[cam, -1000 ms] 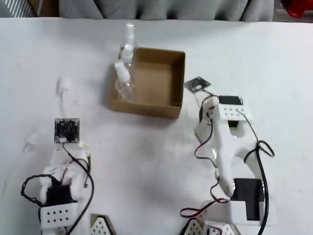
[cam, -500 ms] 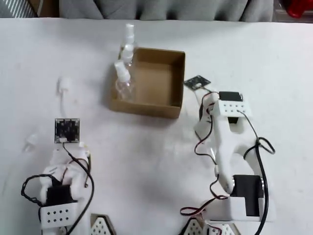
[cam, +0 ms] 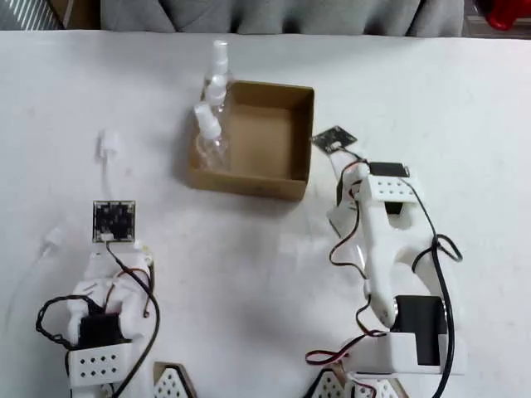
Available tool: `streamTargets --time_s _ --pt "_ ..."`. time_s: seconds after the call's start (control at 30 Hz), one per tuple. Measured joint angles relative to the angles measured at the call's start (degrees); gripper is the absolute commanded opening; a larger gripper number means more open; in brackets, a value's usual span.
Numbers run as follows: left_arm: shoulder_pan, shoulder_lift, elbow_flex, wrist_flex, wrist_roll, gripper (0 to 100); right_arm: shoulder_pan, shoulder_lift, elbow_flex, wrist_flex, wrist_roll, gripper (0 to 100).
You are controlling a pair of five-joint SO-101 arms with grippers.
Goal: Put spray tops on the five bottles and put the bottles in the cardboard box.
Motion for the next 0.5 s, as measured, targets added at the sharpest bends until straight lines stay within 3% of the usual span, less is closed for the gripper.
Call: streamTargets --time_s 0.23,0.5 --pt "0.00 0.00 0.00 0.00 0.00 5 0.00 0.00 1.67 0.00 0.00 32.0" --pt "0.00 0.00 0.00 0.00 0.00 5 2.20 0.00 1.67 -0.70 -2.90 29.4"
